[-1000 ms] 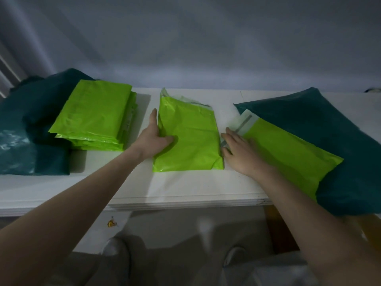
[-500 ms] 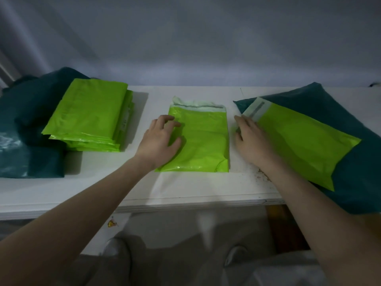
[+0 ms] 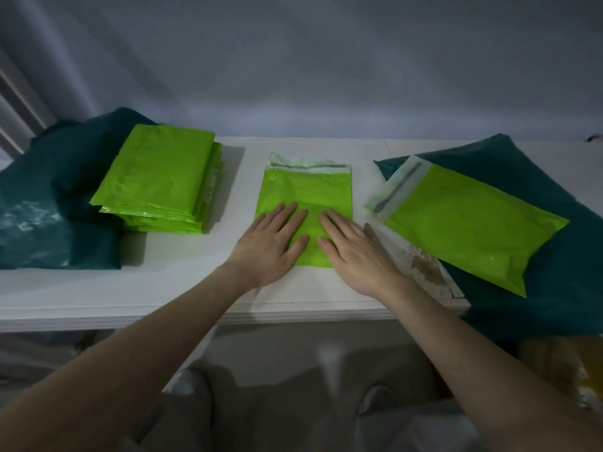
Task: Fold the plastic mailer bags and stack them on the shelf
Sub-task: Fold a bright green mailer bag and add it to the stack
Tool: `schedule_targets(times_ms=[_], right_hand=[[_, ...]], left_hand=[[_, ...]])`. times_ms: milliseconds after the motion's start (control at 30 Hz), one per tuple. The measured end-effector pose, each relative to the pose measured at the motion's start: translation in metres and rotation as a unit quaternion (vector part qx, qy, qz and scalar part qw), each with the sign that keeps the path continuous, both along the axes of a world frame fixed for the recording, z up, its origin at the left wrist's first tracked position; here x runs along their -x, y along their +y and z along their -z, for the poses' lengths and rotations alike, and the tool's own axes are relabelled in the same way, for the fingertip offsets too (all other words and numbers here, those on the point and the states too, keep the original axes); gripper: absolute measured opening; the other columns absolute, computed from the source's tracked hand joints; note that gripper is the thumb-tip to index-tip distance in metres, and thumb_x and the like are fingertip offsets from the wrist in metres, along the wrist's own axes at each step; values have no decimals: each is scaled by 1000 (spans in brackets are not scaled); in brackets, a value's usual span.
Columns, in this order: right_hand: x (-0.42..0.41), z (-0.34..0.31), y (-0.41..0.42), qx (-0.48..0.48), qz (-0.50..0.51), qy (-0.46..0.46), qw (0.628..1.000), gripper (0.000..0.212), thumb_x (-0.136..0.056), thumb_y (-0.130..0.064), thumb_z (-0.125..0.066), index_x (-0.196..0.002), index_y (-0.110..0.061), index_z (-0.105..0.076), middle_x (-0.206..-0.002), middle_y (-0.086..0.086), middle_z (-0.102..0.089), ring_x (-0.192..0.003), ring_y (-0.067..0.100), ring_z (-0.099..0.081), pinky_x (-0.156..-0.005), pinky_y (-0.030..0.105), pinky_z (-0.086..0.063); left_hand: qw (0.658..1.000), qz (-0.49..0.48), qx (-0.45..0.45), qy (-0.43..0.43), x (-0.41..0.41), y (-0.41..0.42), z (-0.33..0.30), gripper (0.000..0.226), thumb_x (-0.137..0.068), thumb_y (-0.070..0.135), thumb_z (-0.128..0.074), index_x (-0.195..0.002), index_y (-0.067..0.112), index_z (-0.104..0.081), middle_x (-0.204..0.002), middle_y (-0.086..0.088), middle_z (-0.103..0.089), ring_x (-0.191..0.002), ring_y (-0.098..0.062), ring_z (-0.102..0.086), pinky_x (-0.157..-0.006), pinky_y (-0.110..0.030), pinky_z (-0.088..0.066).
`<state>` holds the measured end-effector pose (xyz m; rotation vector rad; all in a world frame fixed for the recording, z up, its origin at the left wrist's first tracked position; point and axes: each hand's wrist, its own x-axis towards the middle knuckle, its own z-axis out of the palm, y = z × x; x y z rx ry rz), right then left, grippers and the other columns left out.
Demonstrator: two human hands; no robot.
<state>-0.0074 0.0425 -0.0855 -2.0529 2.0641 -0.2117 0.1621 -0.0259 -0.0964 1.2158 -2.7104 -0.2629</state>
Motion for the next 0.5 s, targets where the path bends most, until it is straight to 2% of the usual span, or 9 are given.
schedule_targets(times_ms=[133,233,300,433,500], right_hand=[[4,3,-5,-8,-15,23,1000,56,-99,-48,-13,-150,-29,-1,-159,-12,1,-145,4,1,-116,49,5],[6,2,-8,-11,-25,12,1000,56,-99,-48,-15,-150,-30,-1,-159,-12,1,-145,3,2,-117,47,5],[8,0,-10,-9,-26,-29,999,57,-99,-48,-19,-150,-29,-4,-158,-12,-1,-145,3,1,-118,44,4],[20,-1,-12,25,-14,-133,991,60,-97,-40,-42,-149,-21,-20,-158,-5,-11,-145,10,-8,-120,36,-5],[28,-5,-12,59,14,-157,986,58,-92,-32,-55,-144,-16,-34,-154,2,-24,-142,17,-19,-117,31,-15]], left_hand=[[999,-22,-12,23,2,2,2,82,-78,64,0,-150,26,-13,-158,2,-9,-146,-17,-5,-118,-36,-8],[999,-37,-16,26,3,2,3,69,-89,60,-14,-150,26,-13,-159,2,-9,-146,-16,-3,-119,-36,-8],[999,-40,-11,32,4,1,2,72,-86,61,-14,-150,26,-15,-158,2,-11,-146,-16,-6,-119,-35,-9],[997,-57,-36,49,3,-4,-1,61,-93,56,-33,-147,32,-20,-157,8,-16,-144,-13,-13,-115,-32,-13],[995,-59,-48,72,1,-7,-5,58,-92,54,-40,-145,34,-25,-155,11,-20,-142,-13,-17,-113,-33,-17]])
